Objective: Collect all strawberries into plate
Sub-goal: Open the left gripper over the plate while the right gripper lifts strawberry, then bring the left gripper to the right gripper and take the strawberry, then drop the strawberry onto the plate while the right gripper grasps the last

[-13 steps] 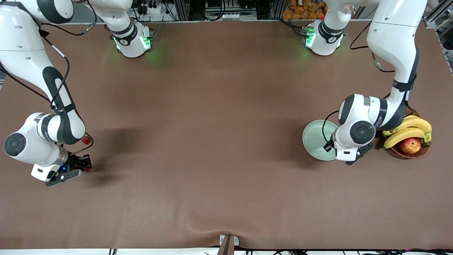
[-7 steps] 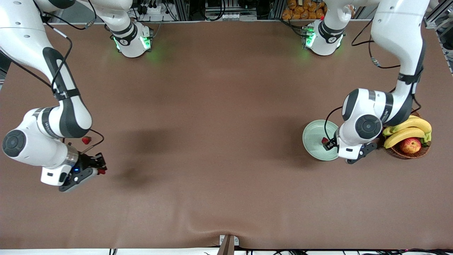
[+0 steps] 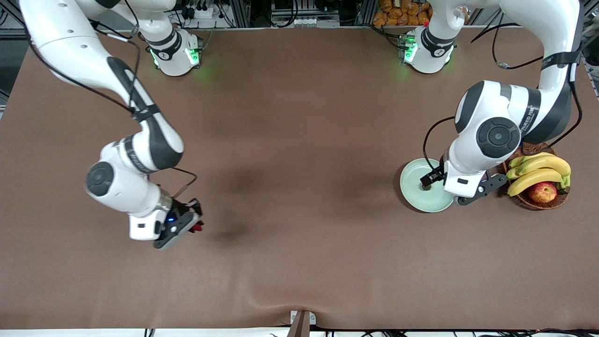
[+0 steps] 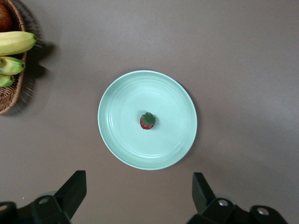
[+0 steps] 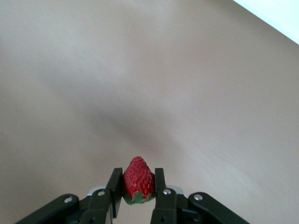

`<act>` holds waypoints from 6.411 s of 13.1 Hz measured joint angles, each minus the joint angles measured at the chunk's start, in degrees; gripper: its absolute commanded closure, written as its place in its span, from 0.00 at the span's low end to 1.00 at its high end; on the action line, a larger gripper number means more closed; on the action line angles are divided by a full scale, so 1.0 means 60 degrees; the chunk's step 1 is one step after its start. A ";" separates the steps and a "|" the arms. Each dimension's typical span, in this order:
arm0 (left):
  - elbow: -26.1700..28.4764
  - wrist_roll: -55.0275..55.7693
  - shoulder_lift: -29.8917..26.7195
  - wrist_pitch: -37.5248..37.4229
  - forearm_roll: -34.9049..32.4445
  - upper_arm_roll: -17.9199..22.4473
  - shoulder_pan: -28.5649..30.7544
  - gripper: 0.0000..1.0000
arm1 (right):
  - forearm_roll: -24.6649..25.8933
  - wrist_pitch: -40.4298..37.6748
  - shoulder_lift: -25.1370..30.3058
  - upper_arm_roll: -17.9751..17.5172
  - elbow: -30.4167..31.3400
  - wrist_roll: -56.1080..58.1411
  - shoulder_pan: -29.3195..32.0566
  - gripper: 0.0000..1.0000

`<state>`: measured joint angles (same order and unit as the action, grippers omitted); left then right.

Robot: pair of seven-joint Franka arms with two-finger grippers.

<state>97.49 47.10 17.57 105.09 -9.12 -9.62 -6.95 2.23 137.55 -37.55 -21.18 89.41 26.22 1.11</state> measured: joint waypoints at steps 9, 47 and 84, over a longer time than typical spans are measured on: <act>-0.1472 -0.1125 -0.0199 -0.0618 0.0020 -0.0827 -0.0013 0.00 | 0.0002 0.3779 -0.1852 0.0099 0.0022 -0.4156 -0.3105 1.00; -0.3144 1.5606 0.5874 0.7176 0.0145 0.0121 -0.3808 0.00 | 0.0096 -0.2400 0.3108 0.1919 0.3346 -0.3077 0.2137 0.00; 0.3894 0.2823 0.0714 0.4904 -0.0812 0.0085 0.1469 0.05 | 0.1355 -0.2251 0.1588 -0.0586 0.1732 -0.3206 0.1716 1.00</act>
<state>120.85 64.03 21.85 134.51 -13.99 -9.11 1.86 10.36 124.05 -28.02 -24.70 99.80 6.98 11.41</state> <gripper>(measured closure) 0.683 0.687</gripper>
